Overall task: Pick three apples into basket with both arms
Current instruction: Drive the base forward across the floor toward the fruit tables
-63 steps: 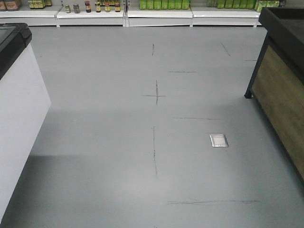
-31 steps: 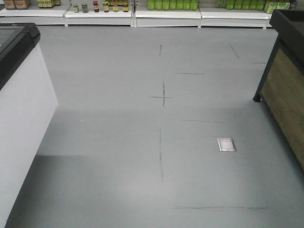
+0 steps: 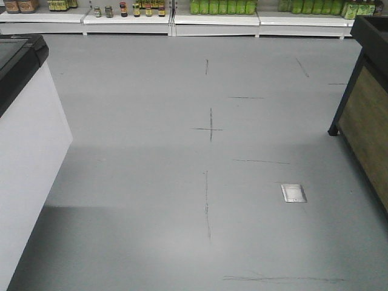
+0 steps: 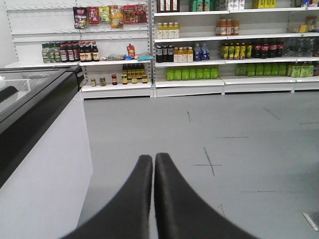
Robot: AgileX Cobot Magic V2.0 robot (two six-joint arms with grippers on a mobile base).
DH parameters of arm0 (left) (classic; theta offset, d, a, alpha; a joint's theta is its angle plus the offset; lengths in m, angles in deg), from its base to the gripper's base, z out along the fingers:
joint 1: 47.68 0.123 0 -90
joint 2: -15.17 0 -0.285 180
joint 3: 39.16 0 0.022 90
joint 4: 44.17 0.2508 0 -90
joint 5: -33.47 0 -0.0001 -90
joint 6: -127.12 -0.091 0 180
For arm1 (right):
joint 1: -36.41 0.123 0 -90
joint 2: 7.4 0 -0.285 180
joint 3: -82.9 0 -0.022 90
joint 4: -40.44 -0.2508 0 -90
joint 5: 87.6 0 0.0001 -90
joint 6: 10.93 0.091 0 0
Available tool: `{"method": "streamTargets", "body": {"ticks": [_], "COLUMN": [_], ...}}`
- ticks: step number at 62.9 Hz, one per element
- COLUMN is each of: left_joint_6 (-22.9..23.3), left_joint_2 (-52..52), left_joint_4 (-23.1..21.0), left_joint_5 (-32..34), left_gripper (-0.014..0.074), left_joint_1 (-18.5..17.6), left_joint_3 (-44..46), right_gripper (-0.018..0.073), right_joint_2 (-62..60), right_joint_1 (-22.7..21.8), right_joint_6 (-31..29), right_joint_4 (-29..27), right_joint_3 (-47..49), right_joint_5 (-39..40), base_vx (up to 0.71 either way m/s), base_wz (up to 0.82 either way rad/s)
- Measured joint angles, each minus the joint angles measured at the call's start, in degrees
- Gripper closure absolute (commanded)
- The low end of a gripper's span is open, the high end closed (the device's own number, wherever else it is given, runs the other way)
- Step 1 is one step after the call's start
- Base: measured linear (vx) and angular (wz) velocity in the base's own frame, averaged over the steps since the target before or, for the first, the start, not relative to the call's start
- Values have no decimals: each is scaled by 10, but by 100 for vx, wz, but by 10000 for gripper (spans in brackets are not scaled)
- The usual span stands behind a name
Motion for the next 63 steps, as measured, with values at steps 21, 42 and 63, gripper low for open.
{"method": "streamTargets", "body": {"ticks": [21,42,63], "left_joint_6": [0,0,0], "left_joint_2": [0,0,0], "left_joint_4": [0,0,0], "left_joint_5": [0,0,0], "left_gripper": [603,603,603], "left_joint_1": [0,0,0], "left_joint_3": [0,0,0], "right_gripper": [566,566,566], "right_joint_2": [0,0,0], "right_joint_1": [0,0,0], "right_joint_6": [0,0,0], "right_joint_4": [0,0,0], "right_joint_3": [0,0,0], "right_joint_5": [0,0,0], "base_vx": [14,17,19], "base_wz": [16,5,-9]}}
